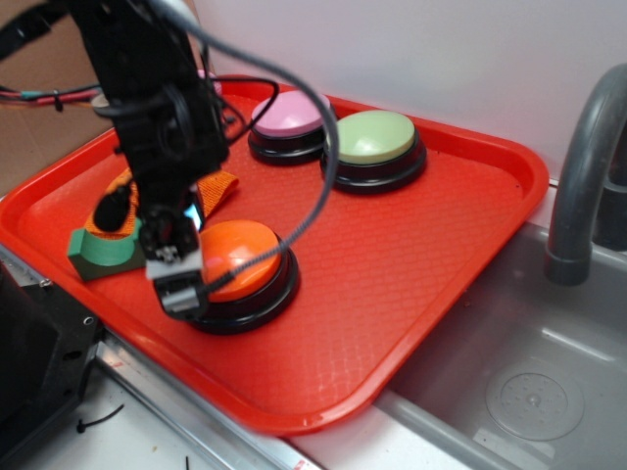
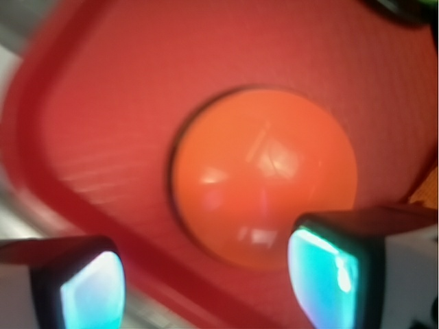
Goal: Push the orange button.
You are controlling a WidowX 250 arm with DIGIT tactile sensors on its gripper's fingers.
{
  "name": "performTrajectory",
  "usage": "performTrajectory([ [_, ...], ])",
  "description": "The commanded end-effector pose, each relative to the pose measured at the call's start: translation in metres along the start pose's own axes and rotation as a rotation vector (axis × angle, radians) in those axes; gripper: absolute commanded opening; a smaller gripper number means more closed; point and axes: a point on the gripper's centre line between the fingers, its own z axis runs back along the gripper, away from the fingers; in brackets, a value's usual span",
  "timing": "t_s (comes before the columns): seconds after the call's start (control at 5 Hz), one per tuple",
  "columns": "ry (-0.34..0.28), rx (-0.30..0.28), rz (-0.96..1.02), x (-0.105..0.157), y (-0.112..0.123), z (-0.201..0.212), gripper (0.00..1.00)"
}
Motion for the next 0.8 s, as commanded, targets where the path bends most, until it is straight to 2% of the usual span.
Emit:
performTrajectory([
  [0.0,-0.012,0.042,0.018,0.010,-0.008,-0.018,1.00],
  [0.2,-0.037,0.015,0.017,0.011,-0.007,-0.009,1.00],
  [0.6,-0.081,0.060,0.011,0.014,-0.001,0.035,1.00],
])
